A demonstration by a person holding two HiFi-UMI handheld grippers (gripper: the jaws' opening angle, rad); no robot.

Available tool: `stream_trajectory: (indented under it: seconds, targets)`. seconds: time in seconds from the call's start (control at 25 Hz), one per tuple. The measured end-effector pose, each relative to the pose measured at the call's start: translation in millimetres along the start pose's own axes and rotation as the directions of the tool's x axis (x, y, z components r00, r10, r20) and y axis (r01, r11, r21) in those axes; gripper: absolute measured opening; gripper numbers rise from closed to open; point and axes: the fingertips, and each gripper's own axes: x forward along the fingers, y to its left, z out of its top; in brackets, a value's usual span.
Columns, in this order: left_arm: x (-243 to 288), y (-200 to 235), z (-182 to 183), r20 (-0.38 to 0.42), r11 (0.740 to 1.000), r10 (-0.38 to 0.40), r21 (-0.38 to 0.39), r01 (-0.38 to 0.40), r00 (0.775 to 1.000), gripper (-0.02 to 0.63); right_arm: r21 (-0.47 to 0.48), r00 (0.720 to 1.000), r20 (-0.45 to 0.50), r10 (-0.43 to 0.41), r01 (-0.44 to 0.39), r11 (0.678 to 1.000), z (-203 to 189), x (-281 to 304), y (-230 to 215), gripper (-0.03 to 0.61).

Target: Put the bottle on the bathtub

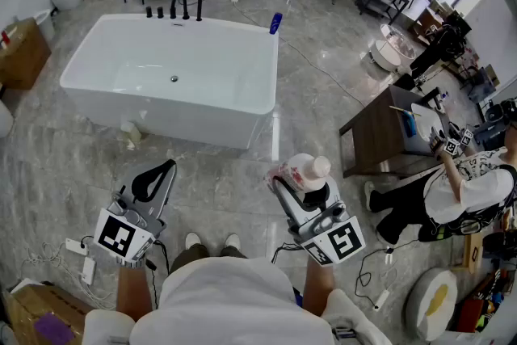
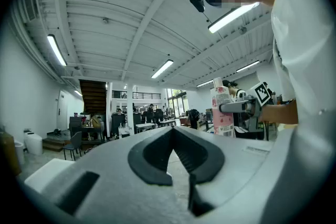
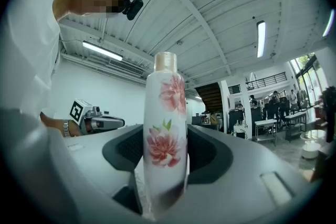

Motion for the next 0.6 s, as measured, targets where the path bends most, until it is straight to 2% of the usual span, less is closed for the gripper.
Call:
stream_trajectory:
  seconds: [0.16, 0.44, 0.6]
  targets:
    - [-3, 8, -3, 0.018, 1.0, 0.024, -0.015, -0.024, 1.0, 0.0, -0.013, 1.0, 0.02, 0.005, -0.004, 1.0, 2, 7, 9, 0.241]
    - [-2, 14, -10, 0.015, 0.997, 0.057, -0.046, -0.057, 0.998, 0.0, -0.008, 1.0, -0.001, 0.014, -0.014, 1.0, -4, 12, 11, 0.241]
    - [-3, 13, -9, 0.017, 0.998, 0.054, -0.046, -0.053, 0.998, 0.0, -0.005, 1.0, 0.012, 0.016, -0.016, 1.0, -2, 12, 13, 0.241]
